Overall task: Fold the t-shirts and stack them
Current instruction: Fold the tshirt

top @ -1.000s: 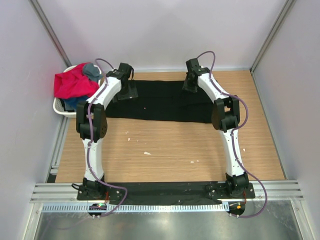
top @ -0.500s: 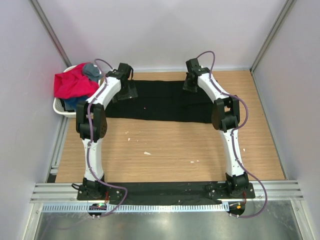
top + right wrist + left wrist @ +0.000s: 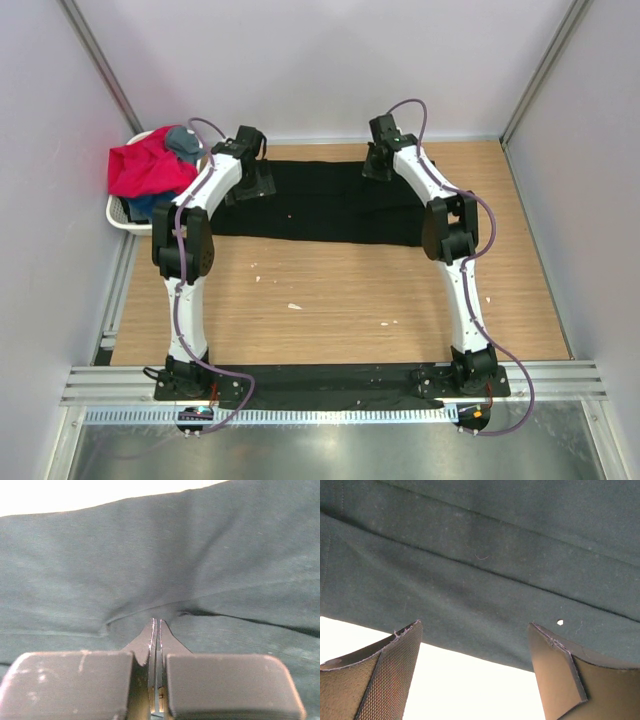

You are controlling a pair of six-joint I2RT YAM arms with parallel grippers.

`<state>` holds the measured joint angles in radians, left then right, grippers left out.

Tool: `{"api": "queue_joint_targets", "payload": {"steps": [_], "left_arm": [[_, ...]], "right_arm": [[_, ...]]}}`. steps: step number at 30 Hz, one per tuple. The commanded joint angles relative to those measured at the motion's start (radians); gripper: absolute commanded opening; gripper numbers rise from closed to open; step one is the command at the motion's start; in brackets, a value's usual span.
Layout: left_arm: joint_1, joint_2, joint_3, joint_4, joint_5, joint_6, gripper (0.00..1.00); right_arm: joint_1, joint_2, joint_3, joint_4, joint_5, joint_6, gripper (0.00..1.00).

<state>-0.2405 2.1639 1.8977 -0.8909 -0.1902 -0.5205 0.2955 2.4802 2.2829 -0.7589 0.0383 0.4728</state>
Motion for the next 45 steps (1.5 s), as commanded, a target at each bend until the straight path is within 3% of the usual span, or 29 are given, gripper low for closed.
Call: {"api": "queue_joint_targets", "payload": {"steps": [1, 4, 8, 19, 40, 42, 45], "left_arm": [[0.006, -0.042, 0.008, 0.023, 0.011, -0.01, 0.86], [0.006, -0.042, 0.008, 0.023, 0.012, -0.007, 0.86], [0.01, -0.042, 0.003, 0.021, 0.012, -0.006, 0.86], [0.013, -0.03, 0.014, 0.015, 0.023, 0.005, 0.86], [0.017, -0.018, 0.037, 0.001, 0.018, 0.016, 0.86], [0.017, 0.008, 0.05, 0.006, 0.009, 0.03, 0.86], [0.027, 0.084, 0.125, -0.008, 0.009, 0.039, 0.86]], "right_arm": [[0.024, -0.086, 0.061, 0.052, -0.018, -0.022, 0.01], [0.024, -0.084, 0.05, 0.03, 0.017, -0.014, 0.01], [0.024, -0.079, 0.052, -0.043, 0.1, 0.009, 0.35], [0.025, -0.049, 0.046, -0.083, 0.179, 0.026, 0.33], [0.024, 0.023, 0.067, -0.054, 0.159, 0.015, 0.32], [0.025, 0.014, 0.069, -0.062, 0.167, 0.009, 0.38], [0.024, -0.01, 0.069, -0.068, 0.178, 0.006, 0.61]]}}
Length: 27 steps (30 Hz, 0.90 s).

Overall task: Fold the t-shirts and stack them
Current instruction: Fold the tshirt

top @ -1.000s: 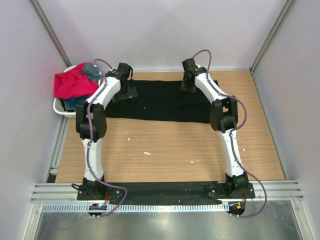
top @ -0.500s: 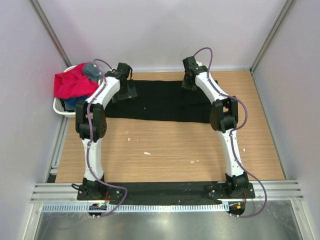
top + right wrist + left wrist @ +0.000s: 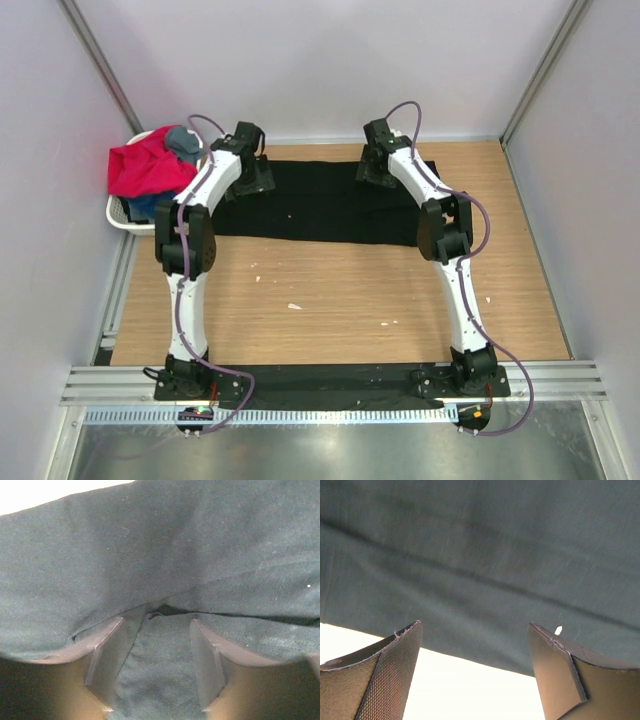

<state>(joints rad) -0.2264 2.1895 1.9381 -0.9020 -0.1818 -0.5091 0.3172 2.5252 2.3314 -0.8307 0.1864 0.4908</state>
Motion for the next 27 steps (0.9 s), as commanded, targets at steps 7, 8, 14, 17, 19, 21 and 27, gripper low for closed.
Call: {"api": "queue_joint_targets", "payload": {"steps": [7, 8, 14, 17, 19, 21, 27], "left_arm": [[0.015, 0.11, 0.19, -0.002, -0.022, 0.035, 0.87], [0.016, 0.105, 0.191, 0.003, -0.027, 0.046, 0.87], [0.03, 0.127, 0.228, 0.089, -0.082, 0.095, 0.89], [0.052, 0.194, 0.278, 0.072, -0.041, 0.052, 0.88], [0.056, 0.22, 0.285, 0.063, -0.03, 0.034, 0.88], [0.055, 0.242, 0.279, 0.063, -0.009, 0.027, 0.88], [0.055, 0.245, 0.179, 0.025, -0.002, -0.022, 0.87]], "right_arm": [[-0.009, -0.135, 0.036, -0.031, 0.027, 0.009, 0.81], [-0.009, -0.161, 0.036, -0.033, 0.022, 0.014, 0.82], [-0.009, -0.224, -0.032, -0.065, 0.067, 0.075, 0.9], [-0.009, -0.207, -0.107, -0.065, 0.096, 0.101, 0.91], [-0.012, -0.16, -0.133, -0.064, 0.064, 0.112, 0.91], [-0.015, -0.132, -0.144, -0.067, 0.03, 0.132, 0.91], [-0.02, -0.108, -0.181, -0.013, 0.051, 0.138, 0.91]]}}
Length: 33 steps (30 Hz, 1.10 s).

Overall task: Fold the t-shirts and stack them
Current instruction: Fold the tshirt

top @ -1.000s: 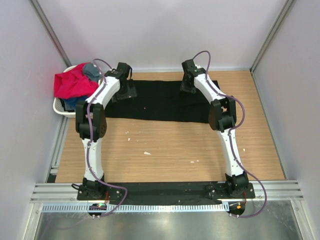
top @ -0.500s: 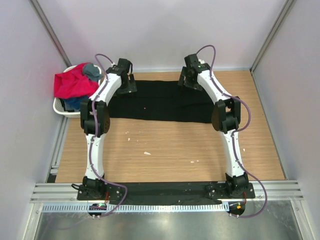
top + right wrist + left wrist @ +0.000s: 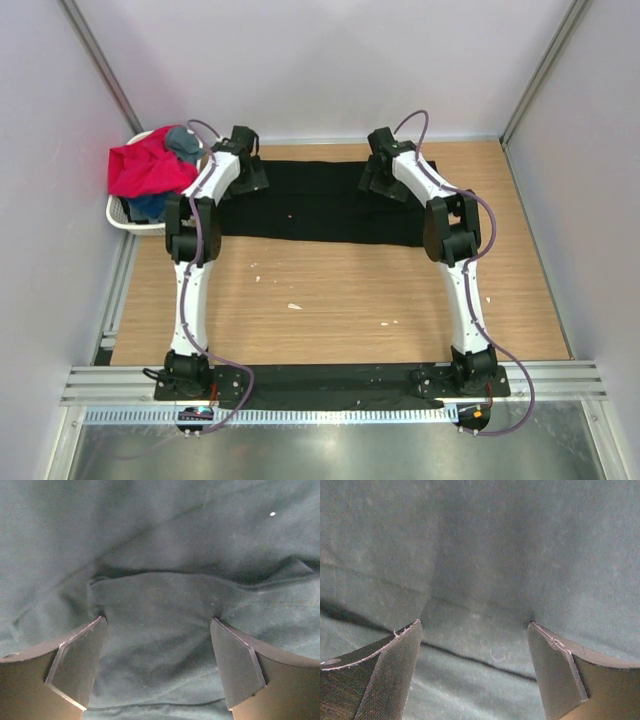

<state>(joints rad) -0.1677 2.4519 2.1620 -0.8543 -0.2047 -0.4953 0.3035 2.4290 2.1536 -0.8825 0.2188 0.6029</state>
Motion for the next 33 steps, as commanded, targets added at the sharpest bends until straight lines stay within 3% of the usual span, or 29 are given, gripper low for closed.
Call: {"api": "queue_joint_targets", "payload": {"steps": [1, 11, 17, 24, 33], "left_arm": [[-0.004, -0.028, -0.063, -0.026, 0.019, -0.052, 0.86], [-0.064, -0.175, -0.39, -0.008, 0.021, -0.157, 0.84], [-0.18, -0.304, -0.629, -0.018, -0.005, -0.29, 0.84], [-0.335, -0.516, -0.896, -0.035, 0.01, -0.46, 0.84], [-0.532, -0.642, -1.019, 0.005, 0.091, -0.529, 0.83]], "right_arm": [[-0.007, -0.011, -0.012, 0.053, 0.024, 0.023, 0.91], [-0.053, 0.016, -0.037, 0.115, 0.021, -0.02, 0.91], [-0.055, 0.005, -0.066, 0.223, -0.016, -0.095, 0.91], [-0.038, 0.113, 0.078, 0.269, -0.098, -0.134, 0.91], [0.095, 0.183, 0.083, 0.294, -0.015, -0.112, 0.91]]}}
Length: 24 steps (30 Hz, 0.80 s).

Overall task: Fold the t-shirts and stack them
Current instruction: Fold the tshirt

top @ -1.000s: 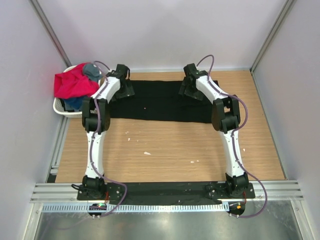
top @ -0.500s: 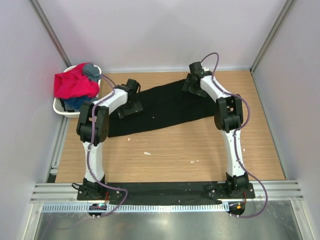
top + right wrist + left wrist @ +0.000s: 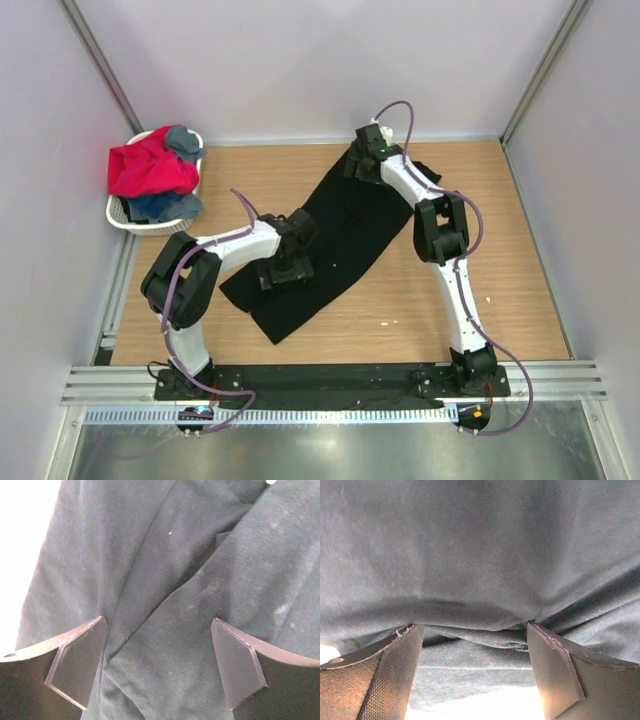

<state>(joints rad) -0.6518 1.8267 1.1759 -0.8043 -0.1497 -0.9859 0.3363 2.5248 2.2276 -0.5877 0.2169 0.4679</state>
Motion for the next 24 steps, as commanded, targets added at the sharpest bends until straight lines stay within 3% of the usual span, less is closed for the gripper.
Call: {"api": "queue_joint_targets", "payload": {"steps": [1, 5, 9, 13, 17, 21, 24], "left_arm": [[-0.06, -0.023, -0.033, -0.05, 0.042, -0.052, 0.84], [-0.107, -0.059, -0.068, -0.065, 0.076, -0.181, 0.87], [-0.155, -0.102, -0.163, -0.012, 0.177, -0.406, 0.88], [-0.223, -0.158, -0.208, -0.055, 0.196, -0.734, 0.93], [-0.236, -0.158, -0.21, 0.054, 0.24, -0.881, 0.94], [-0.25, -0.072, -0.058, 0.091, 0.227, -0.866, 0.93], [-0.266, 0.022, 0.123, -0.007, 0.182, -0.771, 0.93]], "right_arm": [[0.072, 0.097, 0.013, 0.002, -0.002, 0.029, 0.92], [0.118, 0.141, 0.066, 0.005, 0.042, 0.08, 0.91], [0.132, 0.172, 0.122, 0.011, 0.042, 0.097, 0.92], [0.133, 0.183, 0.164, 0.022, 0.064, 0.103, 0.91], [0.135, 0.187, 0.182, 0.06, 0.046, 0.107, 0.92], [0.139, 0.203, 0.214, 0.068, -0.008, 0.095, 0.91], [0.151, 0.197, 0.234, 0.071, -0.063, 0.063, 0.91]]}}
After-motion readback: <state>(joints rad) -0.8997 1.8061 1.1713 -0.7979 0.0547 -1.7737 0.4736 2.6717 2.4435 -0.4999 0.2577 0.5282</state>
